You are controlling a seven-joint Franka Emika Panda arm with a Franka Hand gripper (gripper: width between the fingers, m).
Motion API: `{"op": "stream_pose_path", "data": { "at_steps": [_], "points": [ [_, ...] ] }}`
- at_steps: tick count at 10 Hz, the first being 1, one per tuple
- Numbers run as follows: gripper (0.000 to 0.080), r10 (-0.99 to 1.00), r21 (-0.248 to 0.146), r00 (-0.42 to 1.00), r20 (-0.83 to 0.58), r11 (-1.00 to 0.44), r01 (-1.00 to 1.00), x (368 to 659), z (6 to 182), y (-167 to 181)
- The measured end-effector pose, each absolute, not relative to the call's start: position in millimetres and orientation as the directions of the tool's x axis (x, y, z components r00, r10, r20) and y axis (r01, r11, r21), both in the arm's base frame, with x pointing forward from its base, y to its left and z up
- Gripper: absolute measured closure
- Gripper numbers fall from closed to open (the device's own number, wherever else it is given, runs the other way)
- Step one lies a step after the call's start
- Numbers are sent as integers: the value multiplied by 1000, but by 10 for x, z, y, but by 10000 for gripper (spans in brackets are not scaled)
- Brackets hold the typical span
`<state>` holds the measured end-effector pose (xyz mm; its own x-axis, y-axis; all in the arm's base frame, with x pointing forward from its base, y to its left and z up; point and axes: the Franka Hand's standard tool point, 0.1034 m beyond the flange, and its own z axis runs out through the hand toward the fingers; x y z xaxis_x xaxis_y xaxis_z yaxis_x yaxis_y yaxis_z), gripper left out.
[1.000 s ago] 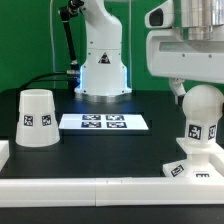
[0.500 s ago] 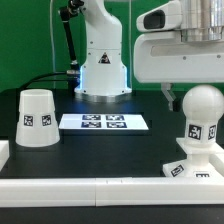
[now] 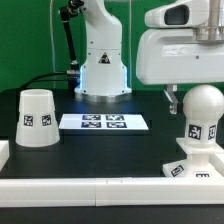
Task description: Assemble lamp
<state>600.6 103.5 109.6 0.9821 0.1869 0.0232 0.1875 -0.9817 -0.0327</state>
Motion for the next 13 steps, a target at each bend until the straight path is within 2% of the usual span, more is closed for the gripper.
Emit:
{"op": "stream_pose_path", "data": {
  "at_steps": [5, 7, 8, 13],
  "points": [
    [100, 520, -22, 854, 25, -854, 521, 6007, 1098, 1003],
    [100, 725, 37, 688, 35, -689, 724, 6055, 1108, 1046],
    [100, 803, 46, 595, 27, -595, 802, 6065, 1116, 1053],
    [100, 979, 42, 199, -52, -197, 980, 6055, 1088, 1077]
  ]
}}
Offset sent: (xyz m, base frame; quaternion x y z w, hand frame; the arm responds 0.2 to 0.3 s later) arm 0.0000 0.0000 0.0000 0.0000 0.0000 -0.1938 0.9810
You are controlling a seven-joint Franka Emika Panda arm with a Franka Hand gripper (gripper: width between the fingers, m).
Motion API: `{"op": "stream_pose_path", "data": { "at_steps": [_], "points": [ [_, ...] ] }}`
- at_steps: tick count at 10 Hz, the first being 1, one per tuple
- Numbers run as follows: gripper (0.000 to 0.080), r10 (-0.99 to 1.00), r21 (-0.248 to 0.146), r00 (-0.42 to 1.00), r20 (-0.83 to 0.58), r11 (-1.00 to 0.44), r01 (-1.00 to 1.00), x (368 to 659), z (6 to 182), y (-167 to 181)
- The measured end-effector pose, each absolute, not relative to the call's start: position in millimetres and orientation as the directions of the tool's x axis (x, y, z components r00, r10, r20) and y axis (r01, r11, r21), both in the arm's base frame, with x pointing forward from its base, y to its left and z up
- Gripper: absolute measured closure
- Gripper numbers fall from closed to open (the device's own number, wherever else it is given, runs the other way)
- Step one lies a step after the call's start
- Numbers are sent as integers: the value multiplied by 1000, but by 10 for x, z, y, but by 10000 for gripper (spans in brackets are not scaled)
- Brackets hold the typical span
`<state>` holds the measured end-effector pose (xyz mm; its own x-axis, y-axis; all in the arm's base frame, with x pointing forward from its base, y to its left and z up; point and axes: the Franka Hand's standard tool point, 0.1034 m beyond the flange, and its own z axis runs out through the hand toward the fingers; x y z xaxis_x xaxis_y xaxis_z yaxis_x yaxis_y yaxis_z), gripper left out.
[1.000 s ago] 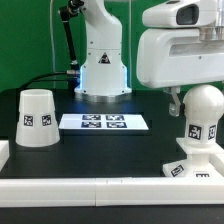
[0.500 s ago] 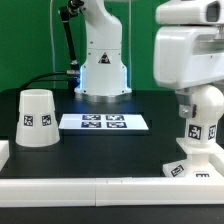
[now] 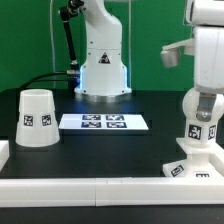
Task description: Assemble lamp
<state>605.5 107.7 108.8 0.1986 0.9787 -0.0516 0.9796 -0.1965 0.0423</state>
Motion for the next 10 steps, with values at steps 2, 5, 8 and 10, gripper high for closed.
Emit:
{"op": "stream_pose_path", "data": {
  "at_steps": [2, 5, 8, 10],
  "points": [
    [100, 994, 42, 84, -69, -81, 996, 6051, 1090, 1099],
    [223, 996, 40, 55, -71, -53, 998, 6054, 1088, 1078],
    [223, 993, 42, 96, -69, -94, 995, 6055, 1089, 1070],
    [223, 958, 50, 280, -54, -278, 959, 6056, 1093, 1035]
  ]
}}
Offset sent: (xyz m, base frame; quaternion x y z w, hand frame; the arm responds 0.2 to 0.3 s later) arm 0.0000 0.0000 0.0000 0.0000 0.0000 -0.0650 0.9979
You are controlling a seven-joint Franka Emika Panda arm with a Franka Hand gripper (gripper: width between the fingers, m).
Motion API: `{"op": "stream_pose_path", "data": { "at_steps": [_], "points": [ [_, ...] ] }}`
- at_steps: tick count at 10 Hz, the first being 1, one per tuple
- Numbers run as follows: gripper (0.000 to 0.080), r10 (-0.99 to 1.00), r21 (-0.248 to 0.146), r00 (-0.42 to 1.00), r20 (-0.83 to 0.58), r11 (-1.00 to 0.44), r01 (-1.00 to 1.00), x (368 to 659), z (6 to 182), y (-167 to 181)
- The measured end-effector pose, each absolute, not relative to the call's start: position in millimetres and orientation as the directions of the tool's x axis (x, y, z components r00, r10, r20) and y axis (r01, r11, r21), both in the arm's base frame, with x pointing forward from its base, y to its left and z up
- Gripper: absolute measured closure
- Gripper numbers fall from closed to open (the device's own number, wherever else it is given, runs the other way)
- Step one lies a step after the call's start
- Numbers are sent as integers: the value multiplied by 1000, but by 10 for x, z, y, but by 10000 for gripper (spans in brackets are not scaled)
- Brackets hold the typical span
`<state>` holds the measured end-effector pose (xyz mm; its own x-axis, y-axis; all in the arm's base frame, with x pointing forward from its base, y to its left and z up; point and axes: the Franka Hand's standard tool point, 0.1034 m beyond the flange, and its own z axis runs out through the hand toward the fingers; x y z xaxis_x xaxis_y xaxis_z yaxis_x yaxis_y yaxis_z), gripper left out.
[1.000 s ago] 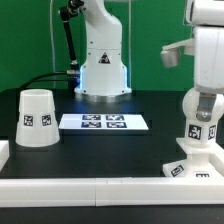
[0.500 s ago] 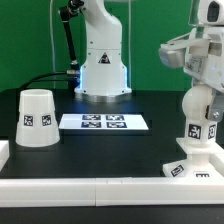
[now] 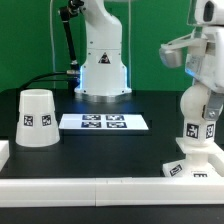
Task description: Assemble lamp
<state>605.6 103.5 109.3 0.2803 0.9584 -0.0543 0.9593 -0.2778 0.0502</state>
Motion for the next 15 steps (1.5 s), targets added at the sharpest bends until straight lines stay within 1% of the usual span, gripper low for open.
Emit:
{"op": "stream_pose_path", "data": {
  "at_steps": [1, 2, 3, 5, 6, 10, 11, 13, 14, 15],
  "points": [
    [223, 909, 53, 414, -42, -412, 910, 6056, 1096, 1039],
    [222, 878, 53, 477, -40, -475, 878, 6054, 1097, 1035],
    [222, 803, 50, 595, -30, -594, 803, 6055, 1101, 1037],
    [222, 654, 28, 757, -18, -756, 654, 6049, 1104, 1022],
    [222, 539, 18, 843, -10, -842, 539, 6049, 1103, 1015],
    [220, 316, 21, 949, -4, -948, 316, 6052, 1104, 1007],
    [220, 278, 22, 961, -3, -960, 278, 6054, 1105, 999],
    [220, 119, 23, 993, 1, -993, 119, 6060, 1109, 962],
    [220, 72, 19, 997, 1, -997, 72, 6063, 1112, 949],
    [220, 65, 19, 998, 2, -998, 65, 6063, 1112, 948]
  ]
}}
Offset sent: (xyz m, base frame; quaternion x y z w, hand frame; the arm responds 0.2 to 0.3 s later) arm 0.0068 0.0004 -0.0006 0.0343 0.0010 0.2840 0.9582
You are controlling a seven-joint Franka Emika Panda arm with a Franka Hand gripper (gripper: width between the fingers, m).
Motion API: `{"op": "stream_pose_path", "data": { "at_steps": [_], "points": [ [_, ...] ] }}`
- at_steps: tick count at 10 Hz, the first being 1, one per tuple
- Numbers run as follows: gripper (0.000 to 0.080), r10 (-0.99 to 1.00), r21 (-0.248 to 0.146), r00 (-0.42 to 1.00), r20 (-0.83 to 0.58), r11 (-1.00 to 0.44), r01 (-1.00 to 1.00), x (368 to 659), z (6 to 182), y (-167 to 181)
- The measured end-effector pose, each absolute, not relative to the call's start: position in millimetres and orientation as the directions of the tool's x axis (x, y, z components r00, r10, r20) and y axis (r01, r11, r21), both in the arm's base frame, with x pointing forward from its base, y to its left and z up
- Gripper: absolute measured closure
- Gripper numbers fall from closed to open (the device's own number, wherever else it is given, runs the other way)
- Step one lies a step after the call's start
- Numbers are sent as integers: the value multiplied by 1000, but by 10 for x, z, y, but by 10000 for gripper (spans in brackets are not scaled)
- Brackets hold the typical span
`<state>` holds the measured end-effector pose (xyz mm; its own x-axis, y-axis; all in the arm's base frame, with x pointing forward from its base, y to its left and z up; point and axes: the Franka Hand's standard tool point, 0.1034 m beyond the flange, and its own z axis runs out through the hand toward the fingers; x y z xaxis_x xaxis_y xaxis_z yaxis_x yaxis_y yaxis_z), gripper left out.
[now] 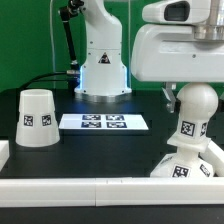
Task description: Assemble lamp
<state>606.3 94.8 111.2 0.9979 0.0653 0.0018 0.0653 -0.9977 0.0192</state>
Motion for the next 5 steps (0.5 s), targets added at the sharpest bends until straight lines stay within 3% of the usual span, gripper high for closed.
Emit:
{"op": "stream_pose_path", "data": {
  "at_steps": [3, 5],
  "points": [
    [110, 66, 19, 998, 1, -998, 66, 6060, 1105, 948],
    [102, 63, 19, 998, 5, -998, 63, 6036, 1110, 959]
  ]
}}
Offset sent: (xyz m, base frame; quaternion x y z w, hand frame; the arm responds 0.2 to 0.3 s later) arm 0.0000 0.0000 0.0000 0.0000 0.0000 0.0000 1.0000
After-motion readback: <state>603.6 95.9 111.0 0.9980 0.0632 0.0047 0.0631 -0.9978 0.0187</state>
